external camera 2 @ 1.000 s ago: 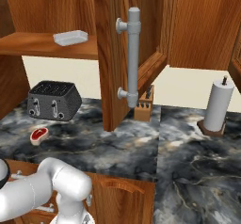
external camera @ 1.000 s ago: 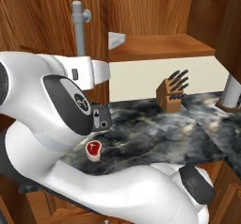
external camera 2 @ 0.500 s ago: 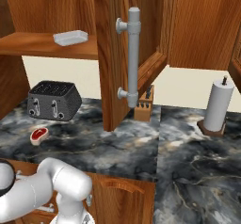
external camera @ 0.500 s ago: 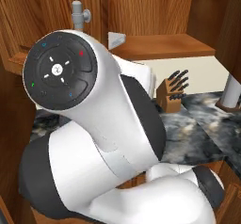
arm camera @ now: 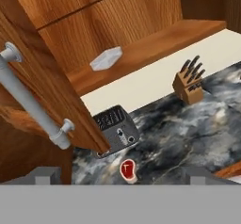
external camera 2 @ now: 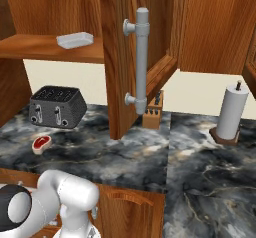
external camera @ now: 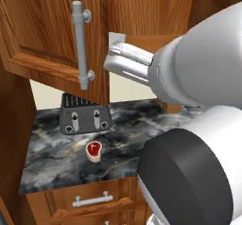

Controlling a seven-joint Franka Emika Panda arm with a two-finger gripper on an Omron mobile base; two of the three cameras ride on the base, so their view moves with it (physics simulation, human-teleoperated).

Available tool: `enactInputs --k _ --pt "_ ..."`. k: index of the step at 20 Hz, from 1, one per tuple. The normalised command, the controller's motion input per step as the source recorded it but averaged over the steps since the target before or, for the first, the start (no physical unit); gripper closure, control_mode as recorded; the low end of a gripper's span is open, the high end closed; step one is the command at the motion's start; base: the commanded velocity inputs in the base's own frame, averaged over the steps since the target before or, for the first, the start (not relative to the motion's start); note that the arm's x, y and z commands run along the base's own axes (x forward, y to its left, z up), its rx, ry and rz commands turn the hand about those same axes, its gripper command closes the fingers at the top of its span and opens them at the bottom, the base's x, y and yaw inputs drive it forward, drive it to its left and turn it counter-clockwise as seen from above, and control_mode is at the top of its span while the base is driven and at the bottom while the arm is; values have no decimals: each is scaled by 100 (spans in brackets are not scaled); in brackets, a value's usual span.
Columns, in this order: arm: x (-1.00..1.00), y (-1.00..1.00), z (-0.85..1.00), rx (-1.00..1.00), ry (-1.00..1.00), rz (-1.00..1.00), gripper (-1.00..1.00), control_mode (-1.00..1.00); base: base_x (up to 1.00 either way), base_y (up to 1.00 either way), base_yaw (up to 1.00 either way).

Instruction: Retrieve the tupperware from the cabinet, then place the raw meat into the tupperware to avoid contamination.

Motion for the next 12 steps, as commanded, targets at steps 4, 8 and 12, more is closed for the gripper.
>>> enactInputs --k 4,8,12 --pt "-13 -67 0 26 -5 15 -100 -100 0 0 0" --pt "-4 -67 0 24 -2 14 -100 -100 0 0 0" --pt "8 -63 0 24 4 11 -100 -100 0 0 0"
